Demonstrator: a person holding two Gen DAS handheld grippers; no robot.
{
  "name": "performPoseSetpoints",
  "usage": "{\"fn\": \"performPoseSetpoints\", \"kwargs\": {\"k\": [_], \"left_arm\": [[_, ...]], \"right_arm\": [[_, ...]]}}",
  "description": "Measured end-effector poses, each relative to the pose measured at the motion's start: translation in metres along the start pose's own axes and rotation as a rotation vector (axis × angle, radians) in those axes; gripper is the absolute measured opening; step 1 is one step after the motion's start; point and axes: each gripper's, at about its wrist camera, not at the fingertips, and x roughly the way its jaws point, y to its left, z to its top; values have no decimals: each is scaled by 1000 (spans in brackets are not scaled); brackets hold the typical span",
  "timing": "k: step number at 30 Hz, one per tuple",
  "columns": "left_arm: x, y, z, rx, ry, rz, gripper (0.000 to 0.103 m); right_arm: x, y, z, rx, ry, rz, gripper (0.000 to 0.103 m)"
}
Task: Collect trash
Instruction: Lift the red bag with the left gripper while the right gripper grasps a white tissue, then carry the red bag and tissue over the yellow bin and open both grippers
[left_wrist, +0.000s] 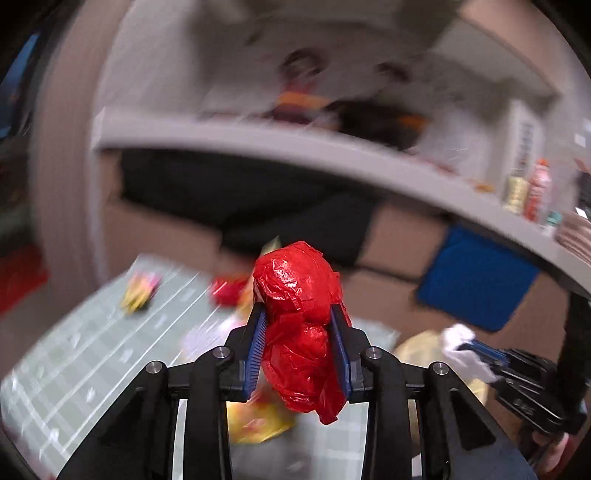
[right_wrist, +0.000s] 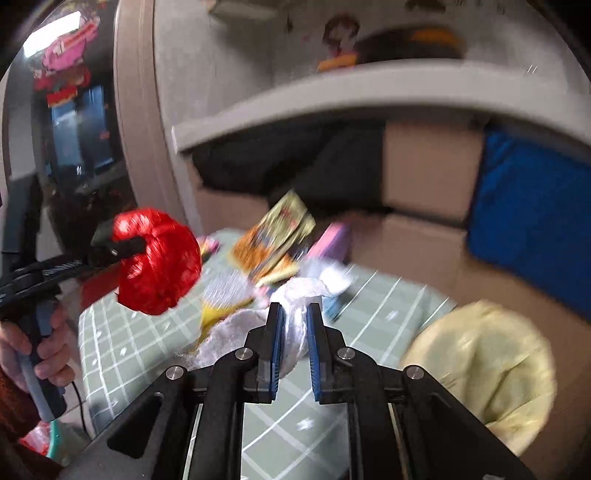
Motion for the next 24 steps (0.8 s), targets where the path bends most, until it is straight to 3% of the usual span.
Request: {"fn": "performPoseSetpoints", "kwargs": {"k": [5, 9, 15, 19, 24], "left_arm": [[23, -67, 14, 76, 3, -202, 34], [58, -110, 4, 101, 56, -303, 35], [123, -147, -21, 89, 178, -318, 35], [149, -164, -41, 122, 227, -285, 35], [176, -175, -66, 100, 325, -304, 35]], "right_arm": [[-45, -47, 18, 28, -90, -136, 12], [-65, -81, 17, 69, -107, -236, 12], [-69, -123, 5, 142, -84, -310, 13], [-59, -141, -8, 173, -44, -329, 13], [-43, -160, -25, 212, -2, -329, 13]]}}
